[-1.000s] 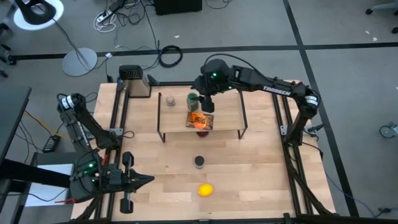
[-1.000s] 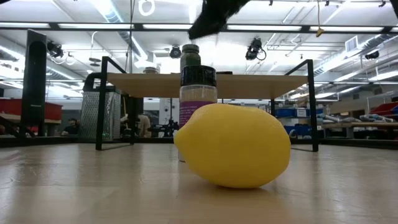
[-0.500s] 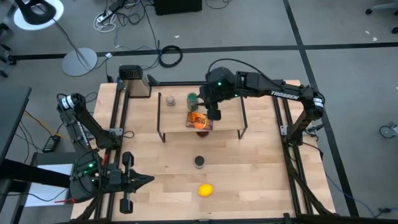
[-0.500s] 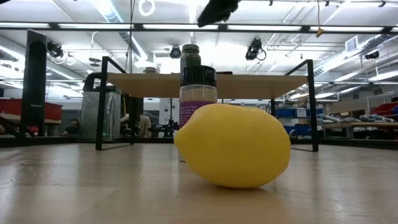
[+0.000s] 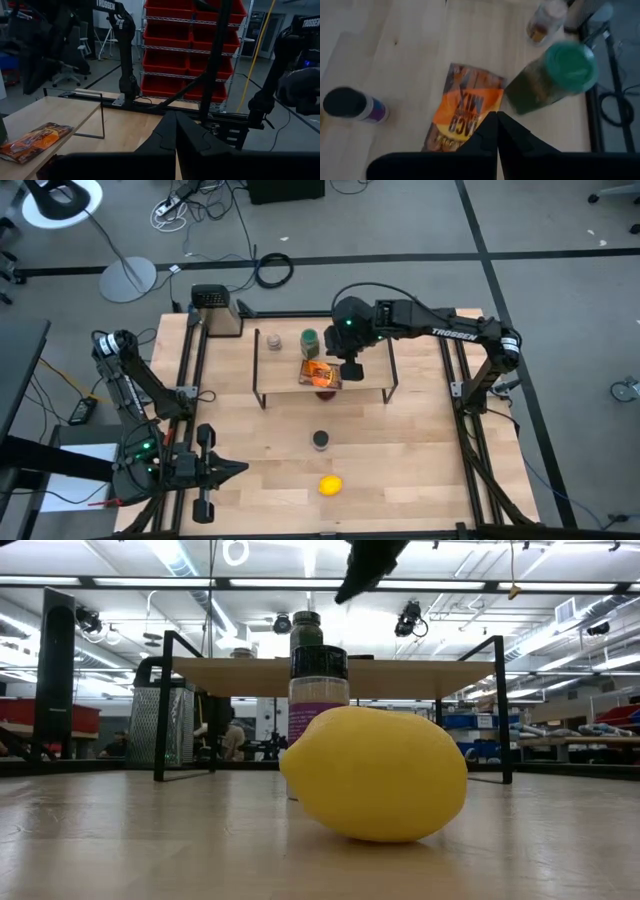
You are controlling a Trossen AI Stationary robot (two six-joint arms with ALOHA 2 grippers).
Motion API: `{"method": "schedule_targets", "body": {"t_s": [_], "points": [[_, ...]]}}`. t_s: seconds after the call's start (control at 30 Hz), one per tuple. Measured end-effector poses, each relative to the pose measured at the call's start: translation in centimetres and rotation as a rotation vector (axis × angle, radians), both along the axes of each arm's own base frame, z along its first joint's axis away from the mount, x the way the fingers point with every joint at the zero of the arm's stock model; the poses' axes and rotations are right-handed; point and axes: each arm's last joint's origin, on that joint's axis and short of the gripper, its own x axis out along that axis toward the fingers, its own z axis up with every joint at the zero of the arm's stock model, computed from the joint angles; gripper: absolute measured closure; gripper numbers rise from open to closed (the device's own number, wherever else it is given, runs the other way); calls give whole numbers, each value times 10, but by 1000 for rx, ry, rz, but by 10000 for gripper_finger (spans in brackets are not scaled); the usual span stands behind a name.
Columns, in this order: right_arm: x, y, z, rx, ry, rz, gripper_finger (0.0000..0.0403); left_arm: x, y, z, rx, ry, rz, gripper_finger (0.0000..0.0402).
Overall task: Shelf spices
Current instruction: Put the green seasoning bottle on the shelf
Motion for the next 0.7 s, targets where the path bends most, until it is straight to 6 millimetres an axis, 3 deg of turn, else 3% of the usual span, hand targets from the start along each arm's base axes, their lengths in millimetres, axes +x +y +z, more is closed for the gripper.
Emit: {"method": "schedule_targets", "body": {"t_s": [0.3, 0.7], "points": [[3, -4, -34, 12, 55, -15, 402, 0, 0, 0, 5, 1, 1, 398], [7, -5, -51, 6, 35, -10, 403, 0, 0, -1, 15, 6, 1, 398]]}}
